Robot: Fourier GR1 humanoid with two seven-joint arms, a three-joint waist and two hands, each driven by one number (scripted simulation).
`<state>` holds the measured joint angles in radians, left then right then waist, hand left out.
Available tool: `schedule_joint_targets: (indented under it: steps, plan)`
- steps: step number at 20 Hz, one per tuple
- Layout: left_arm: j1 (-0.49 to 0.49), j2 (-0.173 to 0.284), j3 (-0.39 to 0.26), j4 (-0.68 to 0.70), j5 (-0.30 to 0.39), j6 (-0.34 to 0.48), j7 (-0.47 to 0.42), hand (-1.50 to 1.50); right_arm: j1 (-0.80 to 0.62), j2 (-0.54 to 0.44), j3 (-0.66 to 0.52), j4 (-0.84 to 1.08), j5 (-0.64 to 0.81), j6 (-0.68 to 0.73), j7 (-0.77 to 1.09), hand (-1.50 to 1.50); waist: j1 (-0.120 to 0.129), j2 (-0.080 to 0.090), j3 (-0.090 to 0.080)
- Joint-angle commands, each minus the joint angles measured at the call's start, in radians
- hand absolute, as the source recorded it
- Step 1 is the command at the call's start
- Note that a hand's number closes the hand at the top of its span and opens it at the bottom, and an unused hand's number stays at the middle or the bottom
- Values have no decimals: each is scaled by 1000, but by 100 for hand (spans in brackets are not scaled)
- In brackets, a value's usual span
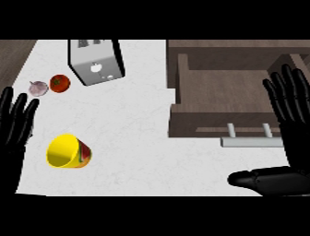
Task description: Pick up the cup, place it into the drawer and close the drawer
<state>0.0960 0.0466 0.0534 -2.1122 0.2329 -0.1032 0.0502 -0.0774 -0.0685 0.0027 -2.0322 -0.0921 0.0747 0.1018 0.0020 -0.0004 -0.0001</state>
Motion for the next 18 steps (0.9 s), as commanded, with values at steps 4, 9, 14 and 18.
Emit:
schedule_joint_targets:
  steps: [4,9,14,18]
  plan:
    - [-49,8,35,96,10,-4,-2,-150,70,19,36,-37,11,23,-25,-150,-3,0,0]
    - [-48,-19,12,151,-43,4,-53,-150,17,39,37,9,42,-12,-36,-150,-2,0,0]
    - [57,6,71,97,-5,-26,-52,-150,-56,12,0,-29,16,-26,57,-150,1,0,0]
    - [103,3,75,130,-6,-59,-100,-150,41,10,3,-27,15,18,-12,-150,0,0,0]
